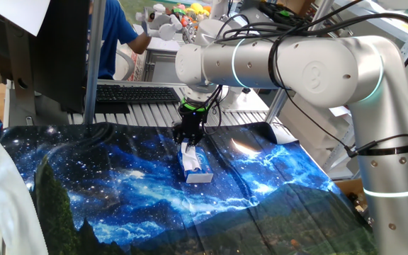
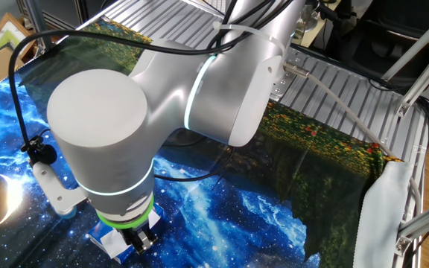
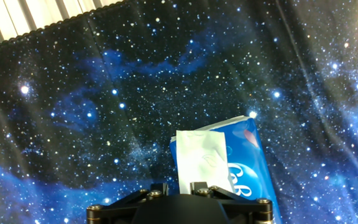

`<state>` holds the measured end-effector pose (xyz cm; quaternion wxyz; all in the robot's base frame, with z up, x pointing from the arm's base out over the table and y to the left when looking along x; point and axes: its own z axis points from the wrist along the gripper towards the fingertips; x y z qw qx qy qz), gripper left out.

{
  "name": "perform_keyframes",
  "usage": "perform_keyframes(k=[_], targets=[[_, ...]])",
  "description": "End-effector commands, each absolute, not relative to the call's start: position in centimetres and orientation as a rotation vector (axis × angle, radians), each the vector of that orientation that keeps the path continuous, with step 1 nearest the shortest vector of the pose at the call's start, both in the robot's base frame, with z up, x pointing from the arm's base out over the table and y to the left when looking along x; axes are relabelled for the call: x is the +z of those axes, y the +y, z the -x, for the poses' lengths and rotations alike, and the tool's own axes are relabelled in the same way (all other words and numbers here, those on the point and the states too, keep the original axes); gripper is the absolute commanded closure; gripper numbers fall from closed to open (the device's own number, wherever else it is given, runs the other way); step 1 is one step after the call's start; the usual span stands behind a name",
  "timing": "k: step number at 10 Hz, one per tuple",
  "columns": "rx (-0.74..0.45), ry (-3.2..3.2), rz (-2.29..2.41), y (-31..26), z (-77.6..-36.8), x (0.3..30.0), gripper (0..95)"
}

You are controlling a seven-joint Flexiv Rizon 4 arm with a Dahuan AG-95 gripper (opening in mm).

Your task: Pull out a napkin

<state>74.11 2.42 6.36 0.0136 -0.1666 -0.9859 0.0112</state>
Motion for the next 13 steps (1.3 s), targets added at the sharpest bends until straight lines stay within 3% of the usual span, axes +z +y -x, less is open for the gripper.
perform_keyframes(k=[1,13], targets=[[0.034,-3.071,0.523,2.42,-74.09,6.38,76.0],[0.030,-3.067,0.565,2.44,-74.10,6.34,76.0]])
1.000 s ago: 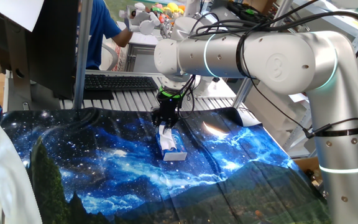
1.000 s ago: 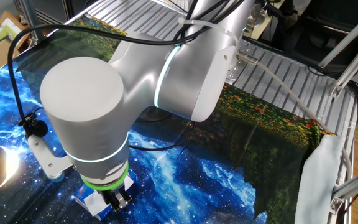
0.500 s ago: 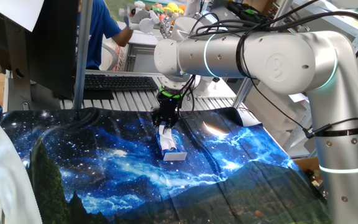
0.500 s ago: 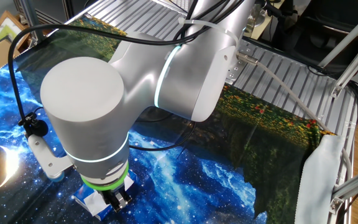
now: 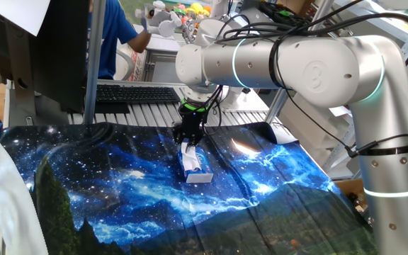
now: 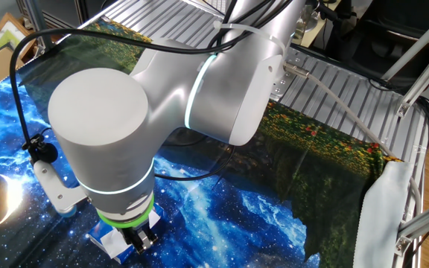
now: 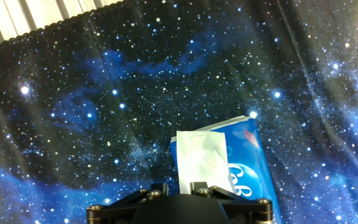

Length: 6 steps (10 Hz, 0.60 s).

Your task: Pull out a napkin

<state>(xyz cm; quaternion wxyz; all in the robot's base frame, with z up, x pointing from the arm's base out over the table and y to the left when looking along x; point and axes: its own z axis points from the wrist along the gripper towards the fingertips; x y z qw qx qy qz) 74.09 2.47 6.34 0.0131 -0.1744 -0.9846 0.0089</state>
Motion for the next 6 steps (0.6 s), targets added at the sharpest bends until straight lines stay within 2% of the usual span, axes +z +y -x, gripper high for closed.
perform_keyframes(k=[1,6], targets=[[0.029,-3.068,0.570,2.44,-74.10,6.34,76.0],[0.048,-3.069,0.559,2.49,-74.15,6.21,76.0]])
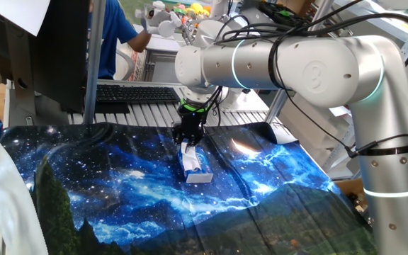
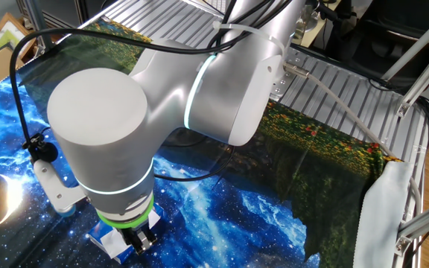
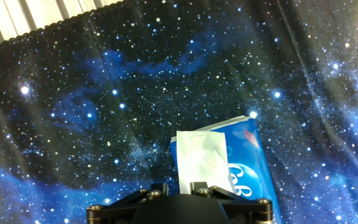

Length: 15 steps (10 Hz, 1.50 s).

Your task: Pull out a napkin

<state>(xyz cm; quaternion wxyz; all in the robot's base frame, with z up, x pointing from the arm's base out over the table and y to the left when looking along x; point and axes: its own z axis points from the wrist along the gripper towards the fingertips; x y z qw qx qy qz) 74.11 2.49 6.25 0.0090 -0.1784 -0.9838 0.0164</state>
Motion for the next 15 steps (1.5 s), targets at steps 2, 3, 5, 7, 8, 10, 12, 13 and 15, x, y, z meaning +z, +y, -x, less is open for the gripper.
perform_keyframes(k=[2,3,5,7,8,10,12,13,15], targets=[[0.046,-3.068,0.562,2.50,-74.16,6.20,76.0],[0.046,-3.069,0.558,2.52,-74.18,6.14,76.0],[0.048,-3.069,0.555,2.64,-74.29,5.83,76.0],[0.048,-3.070,0.551,2.67,-74.32,5.76,57.0],[0.049,-3.070,0.552,2.67,-74.32,5.76,57.0],[0.049,-3.070,0.554,2.67,-74.31,5.76,57.0],[0.049,-3.070,0.553,2.71,-74.34,5.69,57.0],[0.049,-3.071,0.554,2.73,-74.36,5.63,57.0],[0.049,-3.069,0.563,2.85,-74.47,5.28,57.0]])
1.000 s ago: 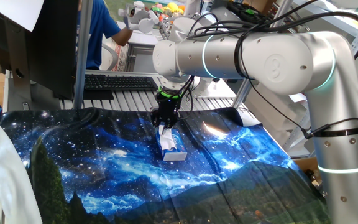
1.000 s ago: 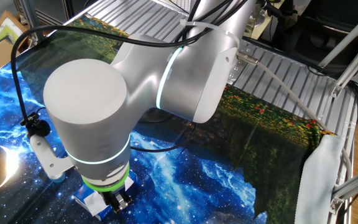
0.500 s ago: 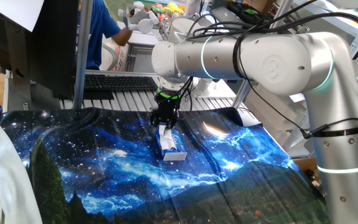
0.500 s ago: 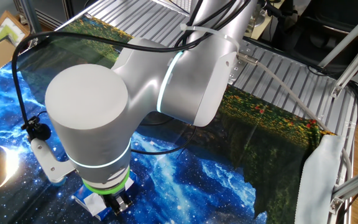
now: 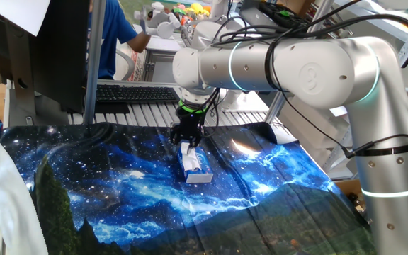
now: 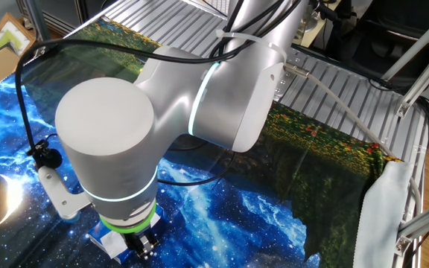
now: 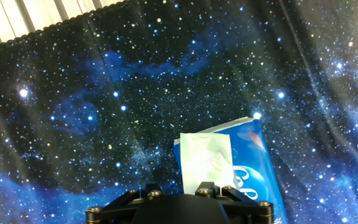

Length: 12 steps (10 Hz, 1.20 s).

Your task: Pull out a napkin

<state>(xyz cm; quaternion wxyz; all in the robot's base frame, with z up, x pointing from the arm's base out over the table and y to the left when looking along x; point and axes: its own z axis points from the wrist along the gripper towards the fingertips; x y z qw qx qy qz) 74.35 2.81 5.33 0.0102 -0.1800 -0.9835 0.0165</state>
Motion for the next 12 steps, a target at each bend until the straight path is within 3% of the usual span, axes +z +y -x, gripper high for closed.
perform_keyframes(k=[1,7,8,12], targets=[[0.049,-3.068,0.562,2.87,-74.49,5.22,57.0],[0.044,-3.066,0.565,2.86,-74.50,5.23,57.0],[0.044,-3.066,0.561,2.86,-74.50,5.23,76.0],[0.041,-3.068,0.553,2.86,-74.50,5.23,76.0]])
